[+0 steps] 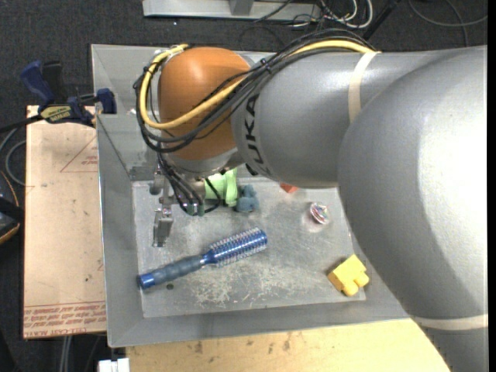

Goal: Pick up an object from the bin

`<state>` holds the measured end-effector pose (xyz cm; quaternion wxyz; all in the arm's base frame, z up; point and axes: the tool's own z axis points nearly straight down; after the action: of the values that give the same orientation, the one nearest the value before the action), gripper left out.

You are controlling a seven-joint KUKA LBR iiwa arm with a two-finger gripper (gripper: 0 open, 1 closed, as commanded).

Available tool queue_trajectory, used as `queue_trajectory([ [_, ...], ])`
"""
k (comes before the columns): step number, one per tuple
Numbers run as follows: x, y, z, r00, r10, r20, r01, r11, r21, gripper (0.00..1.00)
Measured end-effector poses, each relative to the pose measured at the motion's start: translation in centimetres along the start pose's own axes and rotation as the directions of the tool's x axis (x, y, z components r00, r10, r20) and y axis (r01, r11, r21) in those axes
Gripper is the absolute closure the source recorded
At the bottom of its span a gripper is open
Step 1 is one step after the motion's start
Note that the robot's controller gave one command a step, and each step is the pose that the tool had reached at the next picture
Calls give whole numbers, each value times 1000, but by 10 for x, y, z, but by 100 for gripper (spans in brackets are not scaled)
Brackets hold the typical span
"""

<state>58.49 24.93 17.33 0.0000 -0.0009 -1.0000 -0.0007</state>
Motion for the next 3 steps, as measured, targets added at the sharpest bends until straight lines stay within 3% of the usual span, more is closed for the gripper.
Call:
queue_trajectory([
  [1,51,-47,100,1000,6,8,-6,1000,-5,0],
  [2,49,-46,97,1000,4,14,-4,1000,-8,100],
  [3,45,-42,-20,999,-33,9,33,999,-3,100],
])
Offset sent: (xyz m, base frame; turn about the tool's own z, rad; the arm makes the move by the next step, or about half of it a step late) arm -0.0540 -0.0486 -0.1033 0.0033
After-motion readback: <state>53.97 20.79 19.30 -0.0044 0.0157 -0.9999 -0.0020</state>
